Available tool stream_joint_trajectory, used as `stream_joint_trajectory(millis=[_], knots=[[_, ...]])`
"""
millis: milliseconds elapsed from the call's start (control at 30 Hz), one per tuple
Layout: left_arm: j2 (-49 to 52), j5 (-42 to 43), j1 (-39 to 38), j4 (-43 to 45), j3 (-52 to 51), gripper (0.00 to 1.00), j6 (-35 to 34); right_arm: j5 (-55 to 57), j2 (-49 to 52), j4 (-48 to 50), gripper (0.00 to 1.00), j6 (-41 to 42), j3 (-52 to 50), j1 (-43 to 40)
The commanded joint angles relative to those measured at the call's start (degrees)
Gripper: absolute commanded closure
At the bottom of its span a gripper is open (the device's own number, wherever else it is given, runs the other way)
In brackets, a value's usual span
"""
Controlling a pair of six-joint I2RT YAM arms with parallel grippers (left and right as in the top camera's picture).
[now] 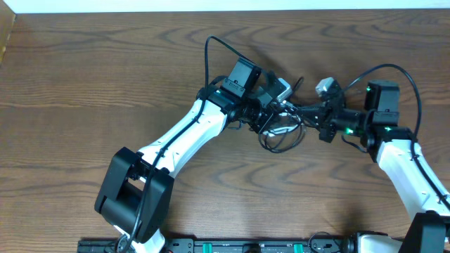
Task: Untangle cables
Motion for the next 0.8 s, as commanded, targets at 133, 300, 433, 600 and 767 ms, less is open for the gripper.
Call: stream_joint_trajectory(millis=[133, 300, 433, 600, 767], knots=[[-1.7, -19.5, 2.2, 0.4, 0.1, 0.92, -0.8, -5.2, -0.7, -4.6, 0.99, 1.2, 0.1, -2.4], [-1.7, -23.5, 5.4, 1.3, 0.1, 0.92, -5.1, -7.8, -0.7, -8.8, 0.99, 1.2, 0.1, -2.4], [-1.7, -23.9, 8.8, 3.1, 0.1, 0.92, -11.1, -8.1, -0.8, -13.8, 0.99, 0.3, 0.1, -2.4], [-1.8, -13.0, 11.8, 4.5, 0.1, 0.92, -13.9, -2.4, -0.7, -17.2, 0.98, -0.9, 0.1, -2.4], [-1.9, 0.3, 12.2, 4.0, 0.1, 0.92, -6.7, -1.5, -0.7, -15.1, 0.74, -0.4, 0.1, -2.4]])
